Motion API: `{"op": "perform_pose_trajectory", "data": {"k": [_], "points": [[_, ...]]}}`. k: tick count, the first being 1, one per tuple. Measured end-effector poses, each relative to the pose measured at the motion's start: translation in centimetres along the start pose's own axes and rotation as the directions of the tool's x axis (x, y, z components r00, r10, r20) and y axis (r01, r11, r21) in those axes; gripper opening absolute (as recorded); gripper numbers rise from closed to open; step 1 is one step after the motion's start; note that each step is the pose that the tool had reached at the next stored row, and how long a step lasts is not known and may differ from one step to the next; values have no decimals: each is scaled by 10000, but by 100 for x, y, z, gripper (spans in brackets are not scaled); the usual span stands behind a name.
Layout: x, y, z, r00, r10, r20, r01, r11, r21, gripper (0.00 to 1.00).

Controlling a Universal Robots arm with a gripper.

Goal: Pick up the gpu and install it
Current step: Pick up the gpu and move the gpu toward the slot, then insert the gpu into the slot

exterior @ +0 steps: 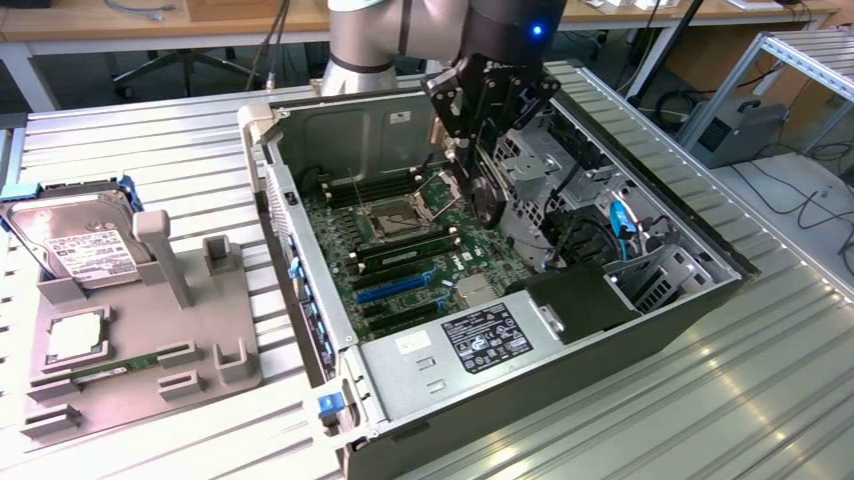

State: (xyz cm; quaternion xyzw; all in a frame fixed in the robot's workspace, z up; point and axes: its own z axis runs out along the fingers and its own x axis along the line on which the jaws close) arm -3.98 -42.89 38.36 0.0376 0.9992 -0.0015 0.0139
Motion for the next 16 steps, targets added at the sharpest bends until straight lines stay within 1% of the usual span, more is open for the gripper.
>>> {"op": "perform_pose_trajectory", "data": {"k": [3, 6, 16], "points": [[-45, 3, 7, 10000, -1, 0, 1, 10000, 1, 27], [-68, 5, 9, 10000, -1, 0, 1, 10000, 1, 27], [-71, 5, 9, 10000, -1, 0, 1, 10000, 1, 27]]}}
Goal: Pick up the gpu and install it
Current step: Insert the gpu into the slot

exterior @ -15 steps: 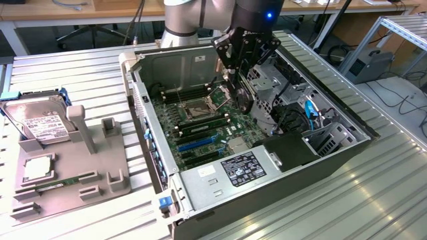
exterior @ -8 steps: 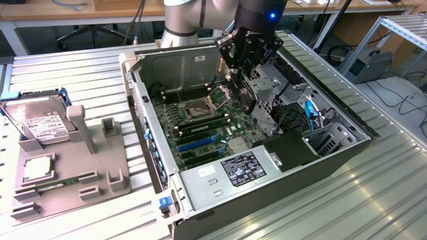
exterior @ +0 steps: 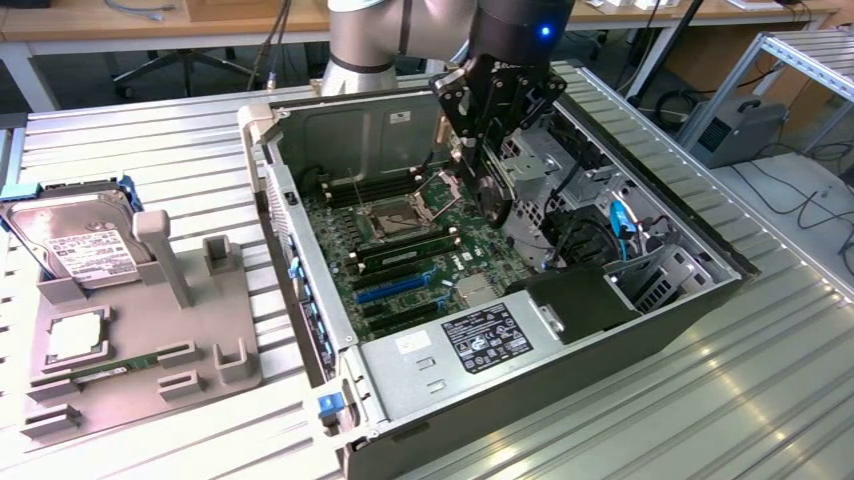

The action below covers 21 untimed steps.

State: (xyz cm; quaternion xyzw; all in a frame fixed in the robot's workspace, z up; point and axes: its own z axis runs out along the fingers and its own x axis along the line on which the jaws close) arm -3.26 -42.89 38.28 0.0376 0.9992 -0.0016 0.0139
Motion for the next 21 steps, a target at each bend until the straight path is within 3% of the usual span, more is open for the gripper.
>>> {"op": "perform_pose_trajectory", "data": {"k": [6, 11, 21], "points": [[0, 0, 0, 9999, -151, 1, 151, 9999, -5, 27], [0, 0, 0, 9960, -891, 3, 891, 9960, -25, 27], [0, 0, 0, 9758, -2188, 11, 2188, 9757, -61, 27]]}}
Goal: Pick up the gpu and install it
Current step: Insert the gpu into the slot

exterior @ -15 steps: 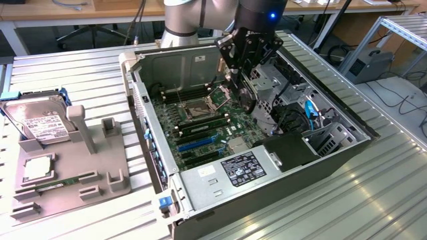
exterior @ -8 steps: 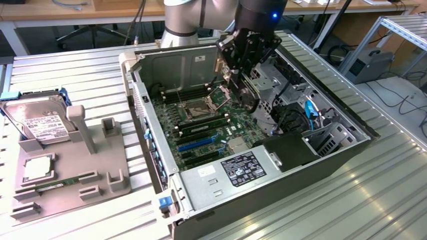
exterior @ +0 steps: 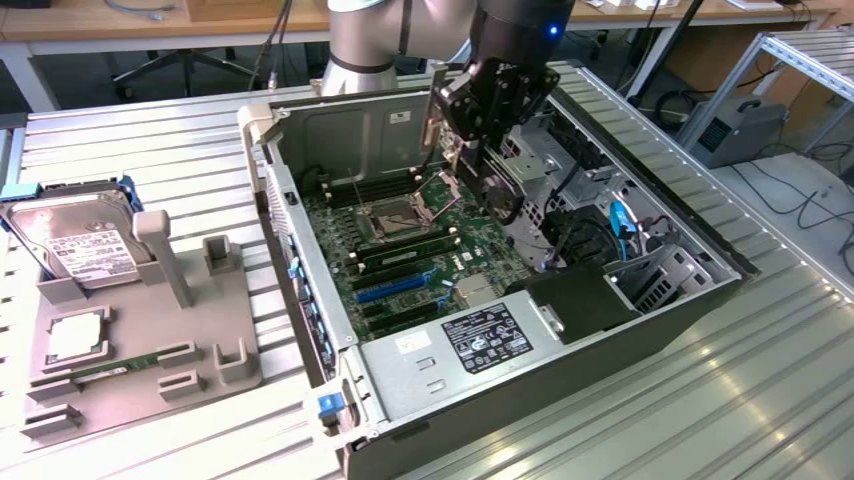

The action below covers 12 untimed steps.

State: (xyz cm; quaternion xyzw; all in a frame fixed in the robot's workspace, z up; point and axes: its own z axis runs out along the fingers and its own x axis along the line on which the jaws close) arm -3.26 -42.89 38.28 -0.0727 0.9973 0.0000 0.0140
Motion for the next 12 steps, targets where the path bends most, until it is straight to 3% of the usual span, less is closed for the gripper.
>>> {"op": "perform_pose_trajectory", "data": {"k": [6, 12], "points": [[0, 0, 0, 9978, -664, 2, 664, 9978, -18, 27], [0, 0, 0, 9894, -1451, 6, 1451, 9894, -40, 27]]}}
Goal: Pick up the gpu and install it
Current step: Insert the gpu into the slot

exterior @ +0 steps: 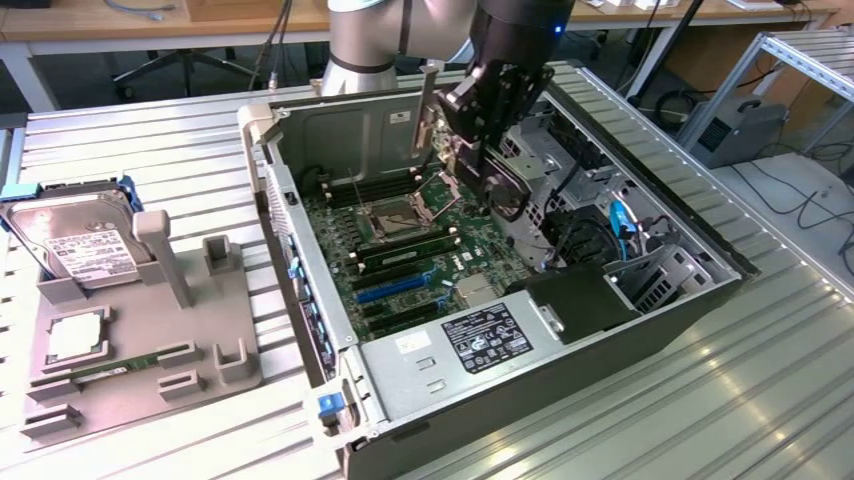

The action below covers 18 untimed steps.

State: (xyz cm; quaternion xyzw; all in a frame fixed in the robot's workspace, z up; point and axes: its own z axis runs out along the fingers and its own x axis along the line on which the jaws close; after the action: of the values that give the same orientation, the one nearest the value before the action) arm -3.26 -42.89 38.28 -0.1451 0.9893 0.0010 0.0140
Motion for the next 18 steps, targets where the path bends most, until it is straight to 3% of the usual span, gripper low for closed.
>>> {"op": "perform_pose_trajectory", "data": {"k": [8, 18], "points": [[0, 0, 0, 9966, -819, 3, 819, 9966, -23, 27], [0, 0, 0, 9786, -2056, 10, 2056, 9786, -57, 27]]}}
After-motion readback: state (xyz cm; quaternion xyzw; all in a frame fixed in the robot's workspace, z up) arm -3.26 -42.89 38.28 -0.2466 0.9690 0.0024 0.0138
